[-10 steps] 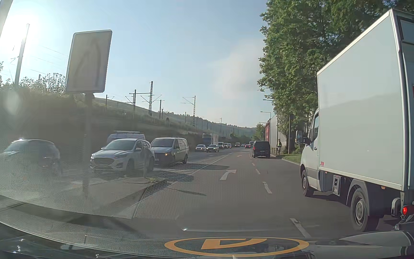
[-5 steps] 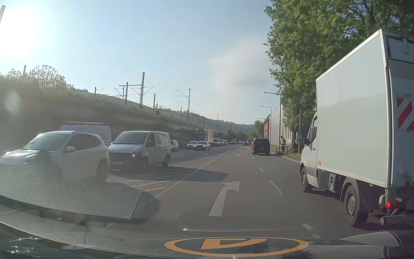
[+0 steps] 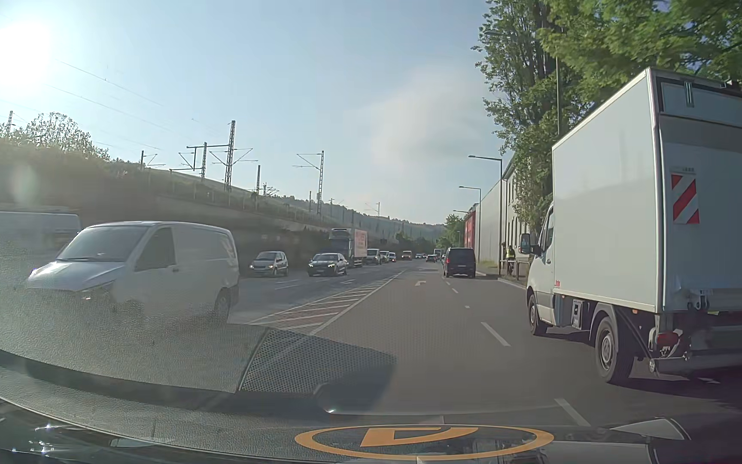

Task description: Follow the waypoints while adhering to traffic rules and regulations

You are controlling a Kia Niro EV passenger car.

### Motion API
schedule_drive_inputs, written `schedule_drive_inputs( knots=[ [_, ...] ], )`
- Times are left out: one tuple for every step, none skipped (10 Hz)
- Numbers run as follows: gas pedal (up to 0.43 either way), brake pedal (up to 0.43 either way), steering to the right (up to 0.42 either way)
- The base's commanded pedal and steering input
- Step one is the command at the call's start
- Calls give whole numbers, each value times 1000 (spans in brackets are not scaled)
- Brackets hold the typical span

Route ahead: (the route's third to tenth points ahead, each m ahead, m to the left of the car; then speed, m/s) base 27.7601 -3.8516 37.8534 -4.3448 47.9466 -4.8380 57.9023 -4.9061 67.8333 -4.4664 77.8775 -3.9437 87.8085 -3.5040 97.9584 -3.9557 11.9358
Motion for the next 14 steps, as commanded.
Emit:
schedule_drive_inputs(
  knots=[
    [28, 0, 17],
    [28, 0, 16],
    [28, 0, 16],
    [28, 0, 16],
    [28, 0, 14],
    [39, 0, 13],
    [39, 0, 11],
    [39, 0, 11],
    [39, 0, 11],
    [39, 0, 11],
    [39, 0, 11],
    [39, 0, 11],
    [39, 0, 11],
    [39, 0, 11]
  ],
)
